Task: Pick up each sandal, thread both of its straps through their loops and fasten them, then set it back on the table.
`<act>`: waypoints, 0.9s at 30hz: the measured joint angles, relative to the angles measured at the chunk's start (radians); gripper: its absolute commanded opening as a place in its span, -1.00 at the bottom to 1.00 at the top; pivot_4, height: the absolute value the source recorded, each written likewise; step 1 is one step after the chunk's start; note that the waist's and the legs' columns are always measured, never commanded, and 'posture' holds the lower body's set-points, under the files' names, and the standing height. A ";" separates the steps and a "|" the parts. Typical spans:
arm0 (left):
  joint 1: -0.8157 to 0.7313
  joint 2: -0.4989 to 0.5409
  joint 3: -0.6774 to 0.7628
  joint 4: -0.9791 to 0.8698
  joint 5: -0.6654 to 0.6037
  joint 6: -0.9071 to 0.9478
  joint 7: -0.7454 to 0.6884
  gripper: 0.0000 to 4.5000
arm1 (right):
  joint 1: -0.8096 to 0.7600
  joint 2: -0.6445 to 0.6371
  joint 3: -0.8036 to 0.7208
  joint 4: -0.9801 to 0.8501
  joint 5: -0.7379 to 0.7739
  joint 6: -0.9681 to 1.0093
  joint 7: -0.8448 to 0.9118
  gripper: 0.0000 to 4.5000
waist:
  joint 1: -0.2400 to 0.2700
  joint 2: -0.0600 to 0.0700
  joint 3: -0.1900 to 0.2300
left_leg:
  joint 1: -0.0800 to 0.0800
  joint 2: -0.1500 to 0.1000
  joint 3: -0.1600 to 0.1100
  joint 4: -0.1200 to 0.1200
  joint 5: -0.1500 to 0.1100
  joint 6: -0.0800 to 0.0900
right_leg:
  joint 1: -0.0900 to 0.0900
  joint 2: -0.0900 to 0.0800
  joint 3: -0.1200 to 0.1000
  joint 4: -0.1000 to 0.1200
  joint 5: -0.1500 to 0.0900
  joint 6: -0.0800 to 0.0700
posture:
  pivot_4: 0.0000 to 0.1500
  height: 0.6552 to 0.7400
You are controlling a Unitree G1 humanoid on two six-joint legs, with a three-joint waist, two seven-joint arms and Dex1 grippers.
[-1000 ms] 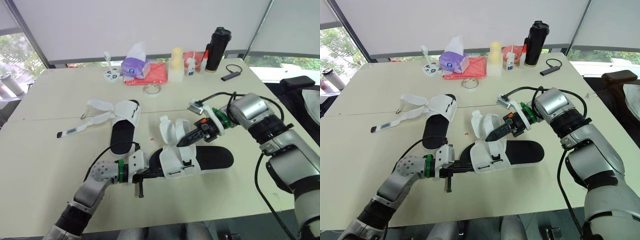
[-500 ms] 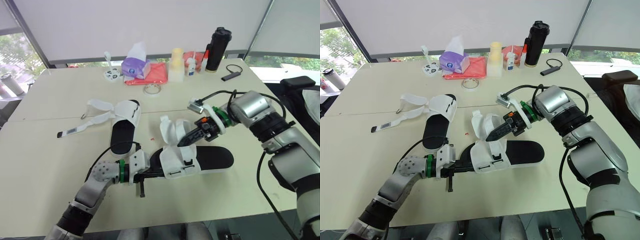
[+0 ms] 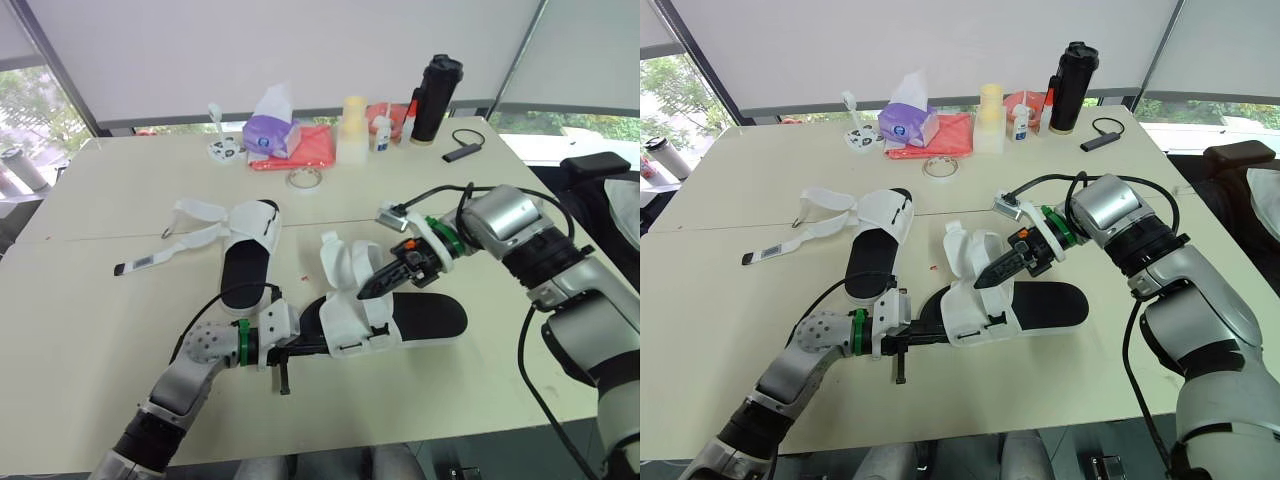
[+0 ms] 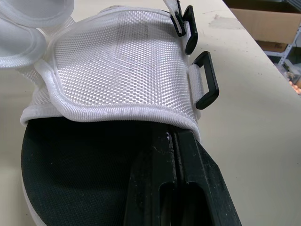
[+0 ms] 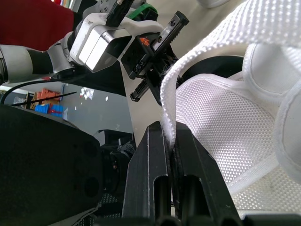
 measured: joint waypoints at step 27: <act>0.000 -0.005 -0.001 0.009 0.000 -0.010 0.005 -1.00 | 0.000 0.013 0.000 -0.007 0.010 0.019 0.000 -0.98 | 0.000 0.000 0.000 | 0.000 0.000 0.000 0.000 0.000 0.000 | 0.000 0.000 0.000 0.000 0.000 0.000 | 1.00 1.00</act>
